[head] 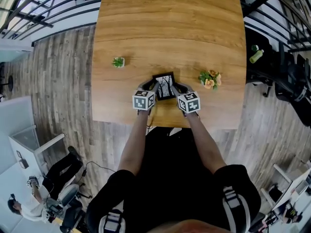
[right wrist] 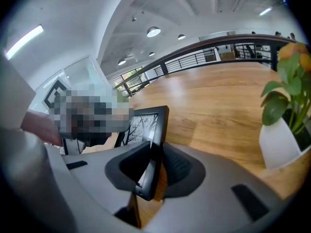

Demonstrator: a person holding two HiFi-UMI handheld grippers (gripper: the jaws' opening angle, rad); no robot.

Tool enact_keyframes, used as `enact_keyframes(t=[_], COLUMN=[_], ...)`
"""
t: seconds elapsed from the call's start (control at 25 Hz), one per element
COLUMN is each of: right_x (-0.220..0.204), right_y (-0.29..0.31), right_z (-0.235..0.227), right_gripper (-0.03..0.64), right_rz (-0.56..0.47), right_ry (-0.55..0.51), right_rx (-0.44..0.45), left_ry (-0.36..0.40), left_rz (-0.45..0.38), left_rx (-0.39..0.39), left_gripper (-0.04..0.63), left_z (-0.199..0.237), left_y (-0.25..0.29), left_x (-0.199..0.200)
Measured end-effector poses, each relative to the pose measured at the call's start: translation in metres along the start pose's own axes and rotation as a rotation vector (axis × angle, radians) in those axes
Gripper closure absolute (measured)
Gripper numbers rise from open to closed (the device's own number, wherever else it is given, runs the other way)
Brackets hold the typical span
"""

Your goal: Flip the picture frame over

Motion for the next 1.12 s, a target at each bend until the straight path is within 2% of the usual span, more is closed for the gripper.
enact_keyframes(t=[0.24,0.56,0.88,1.12], right_x=[-0.002,-0.003,0.0,0.001], right_y=[0.002,0.008,0.015,0.006], right_z=[0.0,-0.004,-0.001,-0.005], right_gripper=[0.526,0.526,0.513,0.494], right_rz=[0.004,0.024,0.058,0.023], right_ry=[0.014,0.026,-0.047,-0.029], right_rx=[-0.044,-0.05,-0.073,-0.079], left_ry=[0.031,0.089,0.19,0.13], left_rz=[0.021,0.047,0.071,0.031], left_rx=[-0.003,0.013,0.052,0.043], left_gripper=[0.468,0.463,0.459,0.432], left_z=[0.002,0.005,0.004,0.004], left_y=[0.01,0.021,0.026,0.018], left_x=[0.001,-0.001,-0.003,0.0])
Point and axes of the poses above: the fingertips, and each gripper's own axes: y forward along the fingers, z to its left, x out of its top, the point moved 10 cm from there along -y, backward along the fingers, and after that the axes turned 1 degree about -y, right-handed, at the moved point
